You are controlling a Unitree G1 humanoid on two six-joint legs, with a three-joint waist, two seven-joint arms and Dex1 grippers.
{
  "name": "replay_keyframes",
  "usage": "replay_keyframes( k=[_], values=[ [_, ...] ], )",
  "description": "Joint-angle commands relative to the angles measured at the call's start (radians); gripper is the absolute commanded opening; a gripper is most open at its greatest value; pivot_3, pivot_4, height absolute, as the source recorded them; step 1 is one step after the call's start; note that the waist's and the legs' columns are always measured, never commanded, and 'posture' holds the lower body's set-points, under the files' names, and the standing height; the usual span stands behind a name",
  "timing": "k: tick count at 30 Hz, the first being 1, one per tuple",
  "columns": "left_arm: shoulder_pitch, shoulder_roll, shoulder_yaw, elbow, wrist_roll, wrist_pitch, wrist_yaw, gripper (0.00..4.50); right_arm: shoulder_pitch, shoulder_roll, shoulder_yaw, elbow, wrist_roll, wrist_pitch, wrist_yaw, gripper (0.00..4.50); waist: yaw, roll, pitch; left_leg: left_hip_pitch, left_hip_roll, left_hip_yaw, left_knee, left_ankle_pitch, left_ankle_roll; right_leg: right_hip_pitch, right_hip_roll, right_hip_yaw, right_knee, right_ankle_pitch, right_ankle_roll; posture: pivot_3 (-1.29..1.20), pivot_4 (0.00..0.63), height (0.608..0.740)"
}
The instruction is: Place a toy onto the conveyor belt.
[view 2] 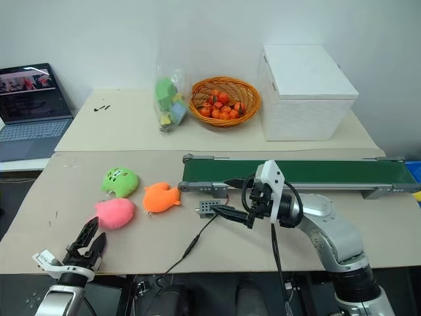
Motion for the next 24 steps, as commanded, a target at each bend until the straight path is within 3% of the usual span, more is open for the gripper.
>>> replay_keyframes(
  k=[1, 24],
  values=[
    [-0.007, -0.003, -0.009, -0.039, 0.006, 0.011, 0.036, 4.46, -0.017, 0.003, -0.018, -0.014, 0.004, -0.020, 0.008, 4.50, 0.003, 0.000, 0.000, 0.000, 0.000, 0.000, 0.000, 0.000, 0.000, 0.000, 0.000, 0.000, 0.000, 0.000, 0.000, 0.00, 0.150, 0.727],
    [0.007, -0.053, -0.083, -0.141, 0.026, 0.011, 0.079, 4.46, -0.020, 0.011, -0.029, -0.003, -0.012, -0.024, -0.001, 4.50, 0.009, -0.001, 0.001, -0.002, 0.000, 0.000, 0.000, 0.000, 0.000, -0.001, 0.000, 0.000, -0.002, 0.000, 0.000, 0.00, 0.150, 0.727]
  ],
)
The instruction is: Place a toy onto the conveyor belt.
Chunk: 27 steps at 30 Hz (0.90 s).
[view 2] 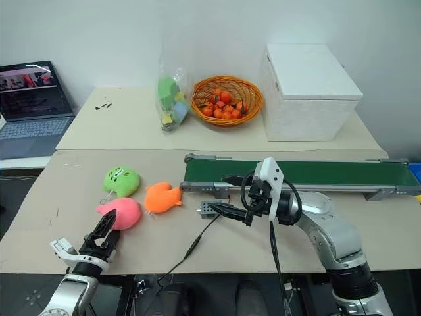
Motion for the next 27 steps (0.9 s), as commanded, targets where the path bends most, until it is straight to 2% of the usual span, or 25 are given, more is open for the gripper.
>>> replay_keyframes(
  k=[1, 3, 11, 14, 16, 21, 25, 27],
  values=[
    [0.003, -0.004, 0.002, -0.024, 0.000, -0.007, -0.005, 4.22, -0.009, -0.003, -0.029, -0.013, -0.005, -0.024, -0.005, 4.50, 0.000, 0.000, 0.000, 0.000, 0.000, 0.000, 0.000, 0.000, 0.000, 0.000, 0.000, 0.000, 0.000, 0.000, 0.000, 0.00, 0.150, 0.727],
    [-0.005, -0.005, 0.006, -0.018, 0.004, -0.016, 0.001, 3.69, -0.012, 0.000, -0.028, -0.011, -0.008, -0.025, -0.005, 4.50, 0.000, 0.000, 0.000, 0.000, 0.000, 0.000, 0.000, 0.000, 0.000, 0.000, 0.000, 0.000, 0.000, 0.000, 0.000, 0.00, 0.150, 0.727],
    [-0.021, -0.011, -0.007, -0.016, 0.022, -0.029, 0.027, 0.86, -0.018, -0.002, -0.025, -0.001, -0.014, -0.025, -0.005, 4.50, 0.000, 0.000, 0.000, 0.000, 0.000, 0.000, 0.000, 0.000, 0.000, 0.000, 0.000, 0.000, 0.000, 0.000, 0.000, 0.00, 0.150, 0.727],
    [-0.027, -0.039, -0.017, -0.041, 0.086, -0.068, 0.115, 0.86, -0.018, -0.001, -0.019, 0.005, -0.020, -0.027, -0.005, 4.50, 0.000, 0.000, 0.000, 0.000, 0.000, 0.000, 0.000, 0.000, 0.000, 0.000, 0.000, 0.000, 0.000, 0.000, 0.000, 0.00, 0.150, 0.727],
    [-0.033, -0.073, -0.019, -0.073, 0.123, -0.096, 0.233, 0.86, -0.018, -0.003, -0.017, 0.010, -0.027, -0.030, -0.002, 4.50, 0.001, 0.000, 0.000, 0.000, 0.000, 0.000, 0.000, 0.000, 0.000, 0.000, 0.000, 0.000, 0.000, 0.000, 0.000, 0.00, 0.150, 0.727],
    [-0.013, -0.140, -0.066, -0.287, 0.301, -0.137, 0.555, 0.86, -0.024, -0.007, -0.022, 0.029, -0.035, -0.037, 0.008, 4.50, 0.007, -0.002, 0.001, 0.000, 0.000, 0.000, 0.000, 0.000, 0.000, 0.000, 0.000, 0.000, 0.000, 0.000, 0.000, 0.00, 0.150, 0.727],
    [-0.065, -0.089, -0.116, -0.396, 0.400, -0.032, 0.838, 0.86, -0.025, -0.002, -0.020, 0.039, -0.036, -0.046, 0.020, 4.50, 0.006, -0.002, 0.001, 0.000, 0.000, 0.000, 0.000, 0.000, 0.000, 0.000, 0.000, 0.001, 0.000, 0.000, 0.000, 0.00, 0.150, 0.727],
    [-0.137, -0.042, -0.082, -0.395, 0.442, -0.013, 0.936, 0.86, -0.029, 0.005, -0.013, 0.052, -0.048, -0.054, 0.020, 4.50, 0.008, -0.003, 0.002, 0.000, 0.000, 0.000, 0.000, 0.000, 0.000, 0.000, 0.000, 0.001, 0.000, 0.000, 0.000, 0.00, 0.150, 0.727]
  ],
)
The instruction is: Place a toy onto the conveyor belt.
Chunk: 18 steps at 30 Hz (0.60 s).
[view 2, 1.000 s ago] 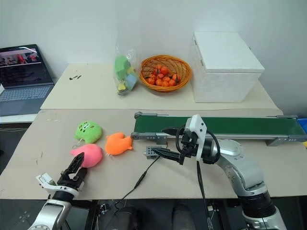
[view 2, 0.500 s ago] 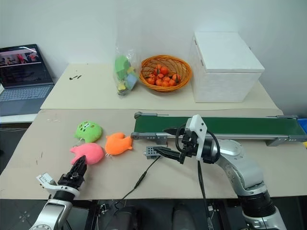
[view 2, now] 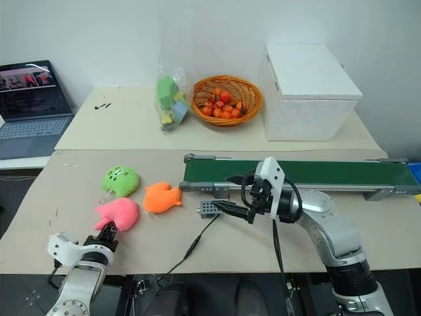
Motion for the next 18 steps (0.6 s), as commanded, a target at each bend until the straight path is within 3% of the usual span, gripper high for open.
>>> replay_keyframes(
  k=[1, 4, 8, 11, 15, 18],
  values=[
    [-0.132, 0.108, 0.048, -0.039, 0.090, 0.056, 0.200, 0.86, -0.019, 0.013, -0.013, 0.005, -0.005, -0.037, 0.006, 4.50, 0.001, 0.000, 0.000, 0.000, 0.000, -0.001, 0.000, 0.000, 0.000, 0.000, 0.001, -0.001, 0.000, 0.000, 0.000, 0.00, 0.150, 0.727],
    [-0.232, 0.276, 0.044, -0.054, 0.235, 0.099, 0.202, 0.86, -0.024, 0.023, -0.011, 0.017, -0.013, -0.046, 0.006, 4.50, 0.000, -0.001, 0.001, 0.000, 0.000, -0.001, 0.000, 0.002, -0.003, 0.000, 0.001, -0.002, 0.001, 0.001, -0.001, 0.00, 0.150, 0.727],
    [-0.319, 0.543, -0.082, -0.073, 0.547, 0.078, 0.089, 0.86, -0.013, 0.030, -0.015, 0.012, -0.017, -0.056, 0.000, 4.50, -0.004, -0.001, 0.001, 0.000, 0.000, 0.001, -0.002, 0.003, -0.005, -0.001, 0.002, -0.001, 0.001, 0.001, -0.001, 0.00, 0.150, 0.727],
    [-0.399, 0.602, -0.151, -0.062, 0.682, 0.029, 0.027, 0.86, -0.001, 0.036, -0.015, 0.004, -0.023, -0.065, -0.007, 4.50, 0.002, -0.001, 0.001, 0.000, 0.000, 0.004, -0.003, 0.003, -0.006, -0.001, 0.002, -0.002, -0.001, 0.001, -0.001, 0.00, 0.150, 0.727],
    [-0.585, 0.767, -0.453, 0.080, 1.033, -0.137, -0.185, 0.86, 0.001, 0.061, -0.032, -0.006, -0.015, -0.075, -0.029, 4.50, 0.005, -0.004, 0.003, -0.002, -0.001, 0.004, -0.007, 0.005, -0.011, -0.003, 0.001, -0.004, -0.002, 0.001, -0.001, 0.00, 0.150, 0.727],
    [-0.721, 0.844, -0.764, 0.304, 1.438, -0.478, -0.300, 0.86, -0.004, 0.078, -0.025, -0.011, -0.019, -0.075, -0.045, 4.50, 0.002, -0.004, 0.002, -0.001, -0.001, 0.006, -0.011, 0.006, -0.011, -0.003, 0.001, -0.002, -0.003, 0.001, -0.001, 0.00, 0.150, 0.727]
  ],
)
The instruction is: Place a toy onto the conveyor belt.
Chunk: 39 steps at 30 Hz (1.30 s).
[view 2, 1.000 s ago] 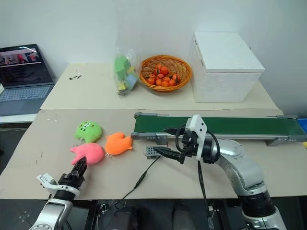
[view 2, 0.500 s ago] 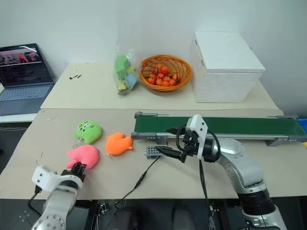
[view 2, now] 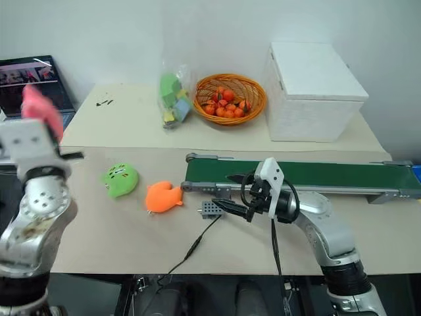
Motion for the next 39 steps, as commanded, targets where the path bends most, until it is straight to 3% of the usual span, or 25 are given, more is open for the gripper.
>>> replay_keyframes(
  k=[1, 3, 5, 11, 16, 23, 32, 39],
  values=[
    [-0.132, 0.071, -0.349, 0.246, 0.488, -0.410, -0.134, 0.86, -0.017, 0.021, -0.016, -0.040, 0.005, -0.027, -0.022, 4.50, 0.000, 0.000, 0.000, 0.000, 0.000, 0.000, -0.001, 0.000, 0.000, 0.000, 0.000, -0.001, -0.001, 0.000, 0.000, 0.00, 0.150, 0.727],
    [-0.202, 0.095, -0.485, 0.414, 0.700, -0.637, -0.106, 0.86, -0.025, 0.031, -0.014, -0.039, 0.003, -0.027, -0.031, 4.50, -0.005, 0.000, 0.000, 0.001, 0.000, 0.001, -0.003, 0.000, 0.000, 0.000, 0.000, 0.000, -0.003, 0.000, 0.000, 0.00, 0.150, 0.727],
    [-0.256, 0.096, -0.550, 0.570, 0.808, -0.802, -0.045, 0.86, -0.031, 0.036, -0.015, -0.038, 0.002, -0.025, -0.035, 4.50, -0.012, 0.000, 0.000, 0.000, 0.000, 0.002, -0.004, 0.000, 0.000, -0.001, 0.000, 0.001, -0.003, 0.000, 0.000, 0.00, 0.150, 0.727],
    [-0.461, 0.053, -0.704, 0.996, 1.110, -1.036, 0.192, 0.86, -0.012, 0.038, -0.022, -0.058, 0.004, -0.028, -0.052, 4.50, -0.011, 0.000, 0.001, -0.005, 0.001, 0.001, -0.002, 0.000, 0.000, -0.005, 0.000, -0.001, 0.004, 0.000, 0.001, 0.00, 0.150, 0.727],
    [-0.589, -0.017, -0.751, 1.194, 1.197, -1.149, 0.316, 0.86, 0.019, 0.043, -0.031, -0.089, 0.008, -0.025, -0.079, 4.50, 0.001, 0.000, 0.001, -0.009, 0.000, 0.000, 0.001, 0.000, 0.001, -0.005, -0.001, -0.004, 0.004, 0.001, 0.003, 0.00, 0.150, 0.727],
    [-0.605, -0.042, -0.802, 1.243, 1.281, -1.223, 0.428, 0.86, 0.046, 0.019, -0.040, -0.114, 0.020, -0.015, -0.073, 4.50, -0.006, 0.000, 0.001, -0.012, 0.000, -0.001, 0.005, 0.000, 0.001, -0.006, -0.001, -0.005, 0.004, 0.001, 0.004, 0.00, 0.150, 0.727],
    [-0.586, -0.037, -0.803, 1.273, 1.295, -1.229, 0.437, 0.86, 0.072, -0.032, -0.092, -0.130, 0.074, -0.019, -0.021, 4.50, -0.003, 0.000, 0.001, -0.014, 0.000, -0.001, 0.012, -0.001, 0.002, -0.006, -0.001, -0.005, 0.008, 0.002, 0.005, 0.00, 0.150, 0.727],
    [-0.592, -0.048, -0.794, 1.329, 1.278, -1.231, 0.421, 0.86, 0.099, -0.001, -0.159, -0.144, 0.205, -0.040, 0.044, 4.50, -0.003, 0.000, 0.001, -0.014, 0.000, -0.001, 0.012, -0.001, 0.002, -0.006, -0.001, -0.005, 0.007, 0.002, 0.005, 0.00, 0.150, 0.727]
  ],
)
